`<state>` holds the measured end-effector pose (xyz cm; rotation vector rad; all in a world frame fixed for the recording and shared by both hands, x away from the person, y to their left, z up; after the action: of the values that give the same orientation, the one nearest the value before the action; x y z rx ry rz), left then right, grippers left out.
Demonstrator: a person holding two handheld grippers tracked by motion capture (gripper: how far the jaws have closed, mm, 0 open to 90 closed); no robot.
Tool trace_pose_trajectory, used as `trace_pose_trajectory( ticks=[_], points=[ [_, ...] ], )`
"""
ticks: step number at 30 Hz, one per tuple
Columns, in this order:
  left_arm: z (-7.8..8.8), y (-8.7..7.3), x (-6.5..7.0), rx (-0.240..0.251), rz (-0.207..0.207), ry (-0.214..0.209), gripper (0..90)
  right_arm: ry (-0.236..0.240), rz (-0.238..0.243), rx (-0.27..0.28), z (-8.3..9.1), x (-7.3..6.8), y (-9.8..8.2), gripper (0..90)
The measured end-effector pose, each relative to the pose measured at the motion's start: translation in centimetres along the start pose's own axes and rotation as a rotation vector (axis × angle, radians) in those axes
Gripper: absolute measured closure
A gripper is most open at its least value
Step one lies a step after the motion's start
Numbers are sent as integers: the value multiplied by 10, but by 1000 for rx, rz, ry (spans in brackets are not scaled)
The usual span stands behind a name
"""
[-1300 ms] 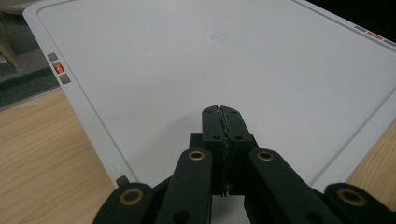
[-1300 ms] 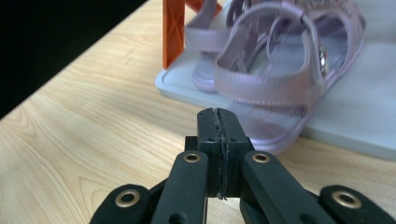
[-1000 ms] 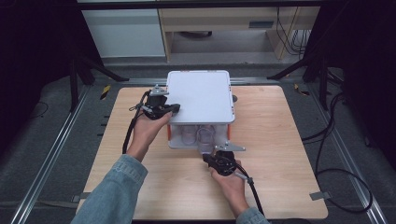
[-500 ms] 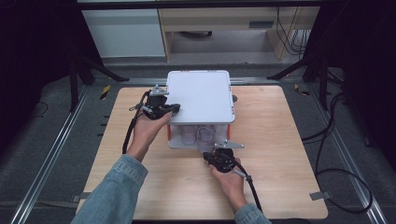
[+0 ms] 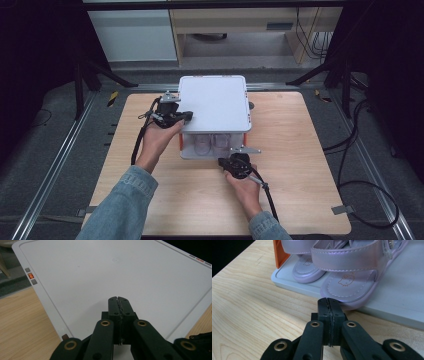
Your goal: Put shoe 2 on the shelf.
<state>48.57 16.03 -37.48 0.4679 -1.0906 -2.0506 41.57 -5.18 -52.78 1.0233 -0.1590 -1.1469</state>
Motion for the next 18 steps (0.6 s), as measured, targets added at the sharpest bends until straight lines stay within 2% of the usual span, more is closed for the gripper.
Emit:
trace_pose_trajectory(
  ticks=[18],
  points=[
    [0, 0, -1, 4, 4, -5, 892, -24, -23, -4, -11, 11, 15, 900]
  ],
)
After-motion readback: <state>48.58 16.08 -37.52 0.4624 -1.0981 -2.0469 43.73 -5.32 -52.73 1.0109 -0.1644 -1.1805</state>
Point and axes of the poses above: each handheld gripper's, and its own axes: z roughly backward along the jaws, y roughly out of its top, x roughly to its right, the point moved 3 cm from there along -z, roughly forward along the jaws, and after that the axes turned 3 degrees about -z, right-handed, at the moved point
